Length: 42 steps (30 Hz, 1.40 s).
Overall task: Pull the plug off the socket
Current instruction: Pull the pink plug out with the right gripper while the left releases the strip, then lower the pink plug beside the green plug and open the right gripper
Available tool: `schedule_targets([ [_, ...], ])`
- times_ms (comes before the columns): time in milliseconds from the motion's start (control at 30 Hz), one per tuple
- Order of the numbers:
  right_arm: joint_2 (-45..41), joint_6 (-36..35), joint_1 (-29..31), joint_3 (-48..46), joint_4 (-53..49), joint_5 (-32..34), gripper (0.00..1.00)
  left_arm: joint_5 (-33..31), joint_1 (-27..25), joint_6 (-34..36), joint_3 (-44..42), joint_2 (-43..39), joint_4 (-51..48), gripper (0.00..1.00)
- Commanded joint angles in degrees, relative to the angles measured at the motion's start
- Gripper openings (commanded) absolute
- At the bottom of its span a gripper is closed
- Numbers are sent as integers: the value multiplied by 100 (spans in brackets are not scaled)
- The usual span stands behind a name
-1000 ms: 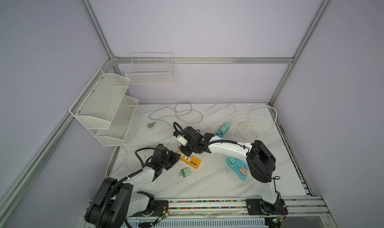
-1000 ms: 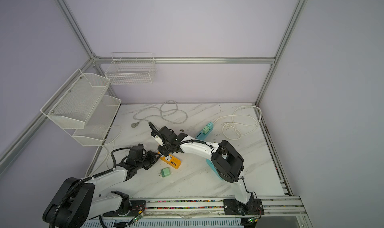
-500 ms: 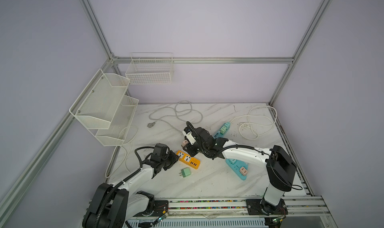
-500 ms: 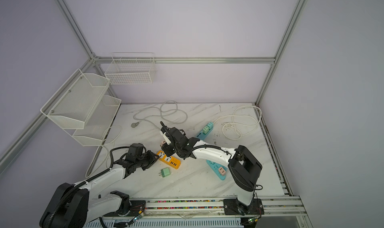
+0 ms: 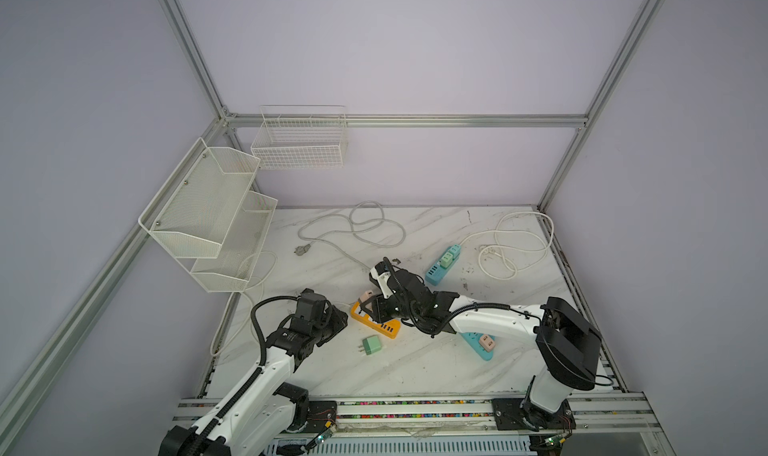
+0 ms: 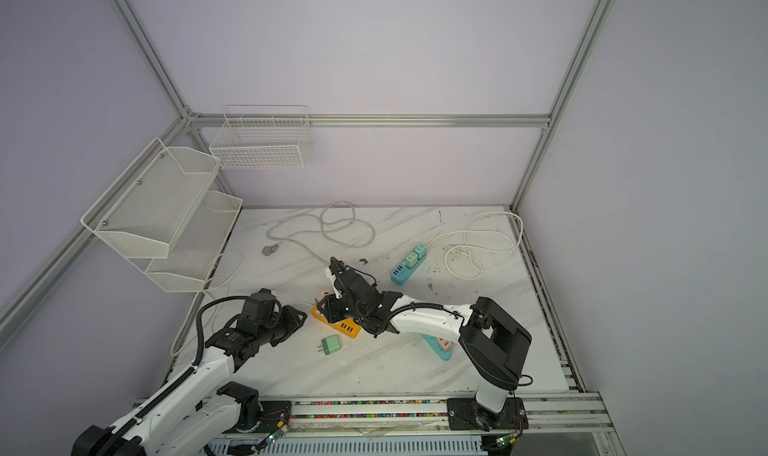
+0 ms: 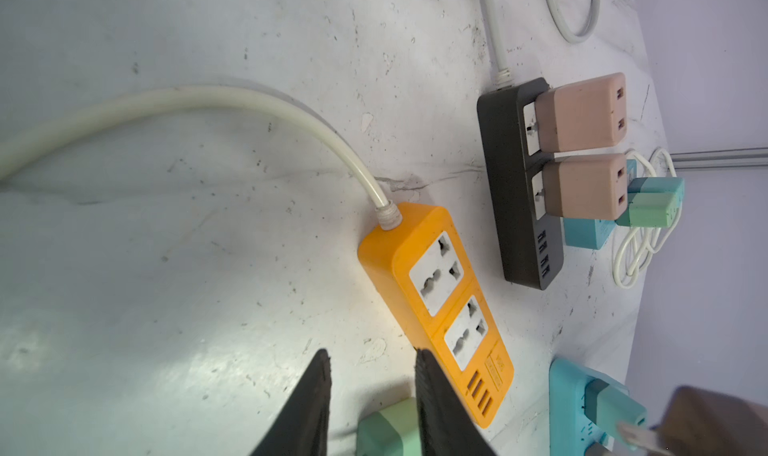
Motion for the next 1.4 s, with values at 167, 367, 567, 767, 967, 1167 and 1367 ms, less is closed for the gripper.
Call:
schedule_targets([
  [167,375,943,463,-213,890,408,13,-505,34,637,513,-920,-739,43],
  [367,740,1334,635,-300,1337,603,13,-562,39,707,506,-1216,-1057,45],
  [567,1202,1347,832,-55,1302,770,13,-654,34,721,465,-1400,-1300,46],
  [767,1503,1361,909,96,1376,817,13,-672,34,649,366,-1558,-1347,47],
  [967,1797,1325,969,339,1306,782,13,-675,34,620,331,-1568,-1370,48],
  [1167,2003,1256,989,560,1139,800,15,-701,34,603,316,-1575,-1374,48],
  [1367,2181,1204,1014,757,1020,804,18,-710,30,602,310,-1580,-1374,49],
])
